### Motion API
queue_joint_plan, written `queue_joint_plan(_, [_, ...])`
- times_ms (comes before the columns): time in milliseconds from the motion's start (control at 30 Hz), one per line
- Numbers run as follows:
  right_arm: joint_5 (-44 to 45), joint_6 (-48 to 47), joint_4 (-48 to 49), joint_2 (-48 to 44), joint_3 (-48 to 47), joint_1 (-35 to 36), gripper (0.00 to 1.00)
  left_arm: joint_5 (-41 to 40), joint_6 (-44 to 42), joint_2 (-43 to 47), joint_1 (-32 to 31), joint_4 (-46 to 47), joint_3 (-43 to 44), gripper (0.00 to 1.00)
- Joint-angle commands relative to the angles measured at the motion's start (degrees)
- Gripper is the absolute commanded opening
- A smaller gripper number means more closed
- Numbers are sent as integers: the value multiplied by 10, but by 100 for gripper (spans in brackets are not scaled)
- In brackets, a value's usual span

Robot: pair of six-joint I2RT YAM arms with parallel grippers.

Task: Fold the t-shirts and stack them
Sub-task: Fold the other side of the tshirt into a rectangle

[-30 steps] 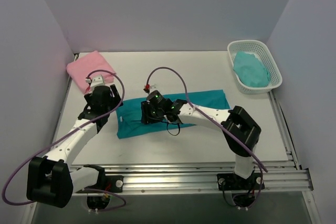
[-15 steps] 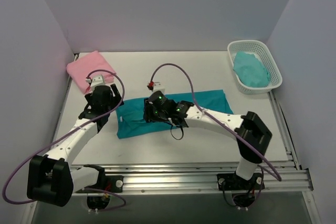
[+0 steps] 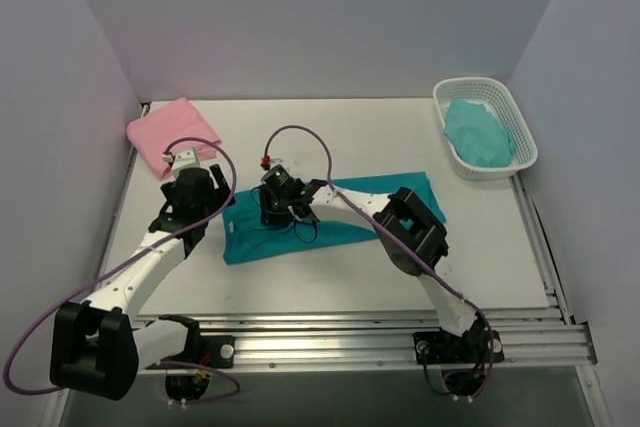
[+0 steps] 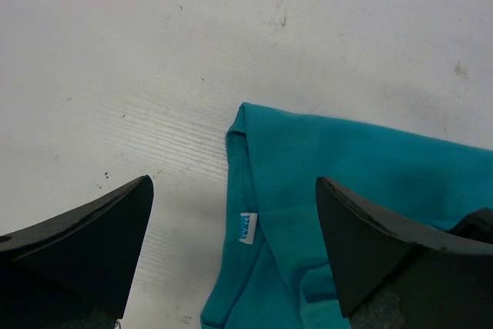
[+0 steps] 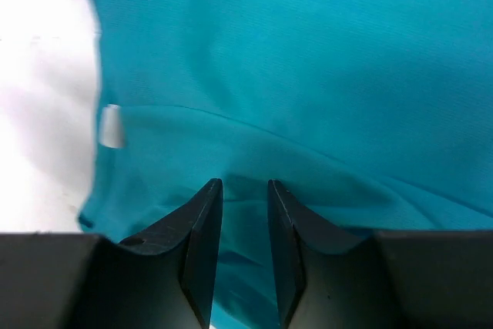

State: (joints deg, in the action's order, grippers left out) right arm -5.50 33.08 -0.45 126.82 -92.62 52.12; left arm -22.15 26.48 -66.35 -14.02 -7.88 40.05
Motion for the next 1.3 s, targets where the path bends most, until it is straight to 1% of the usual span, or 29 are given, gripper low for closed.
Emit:
queue_joint_plan(0, [-4, 1, -10, -52, 58, -19, 27, 7, -4, 17, 6, 30, -4, 95])
queue_joint_plan(33, [-2, 2, -4, -76, 77, -23, 27, 7, -4, 17, 6, 31, -5, 95])
queue_joint_plan(67, [1, 6, -1, -90, 115, -24, 27, 9, -4, 18, 6, 32, -5, 95])
queue_joint_plan(133, [15, 9, -2, -130, 151, -24, 27, 9, -4, 17, 6, 36, -7, 95])
queue_joint_plan(167, [18, 12, 17, -146, 168, -24, 27, 10, -4, 16, 6, 37, -8, 95])
queue_joint_plan(200, [22, 14, 20, -160, 206, -24, 27, 10, -4, 14, 6, 38, -8, 95])
queue_joint_plan(267, [33, 23, 23, -207, 242, -22, 27, 10, -4, 11, 6, 41, -8, 95])
queue_joint_plan(300, [36, 27, 26, -224, 278, -21, 27, 9, -4, 10, 6, 43, -9, 95])
queue_joint_plan(333, [43, 31, 28, -256, 295, -19, 27, 7, -4, 7, 6, 45, -8, 95])
queue_joint_plan(600, [99, 80, 7, -412, 404, 18, 29, 6, -6, -12, 6, 59, -9, 95])
queue_joint_plan(700, [114, 101, -23, -494, 455, 26, 29, 7, -8, -16, 6, 59, -8, 96])
queue_joint_plan(800, [132, 119, -46, -553, 509, 29, 30, 12, -10, -18, 5, 60, -6, 96])
queue_joint_plan(833, [137, 131, -54, -592, 531, 29, 31, 13, -10, -19, 4, 60, -5, 96])
queue_joint_plan(900, [144, 137, -54, -634, 549, 30, 32, 17, -12, -25, 4, 60, -1, 96])
queue_joint_plan(1000, [130, 133, -34, -634, 554, 30, 34, 19, -13, -32, 1, 62, 4, 96])
queue_joint_plan(1067, [85, 114, 45, -616, 554, 28, 37, 25, -13, -34, 0, 64, 8, 96])
queue_joint_plan(1100, [60, 110, 85, -589, 554, 27, 37, 39, -14, -35, 0, 66, 9, 97])
queue_joint_plan(1133, [13, 109, 130, -574, 547, 28, 37, 45, -15, -34, -3, 67, 13, 97])
queue_joint_plan(1200, [-4, 97, 145, -525, 503, 37, 37, 62, -15, -27, -10, 59, 17, 98])
queue_joint_plan(1267, [13, 82, 130, -498, 472, 48, 39, 77, -2, -16, -32, 51, 18, 98])
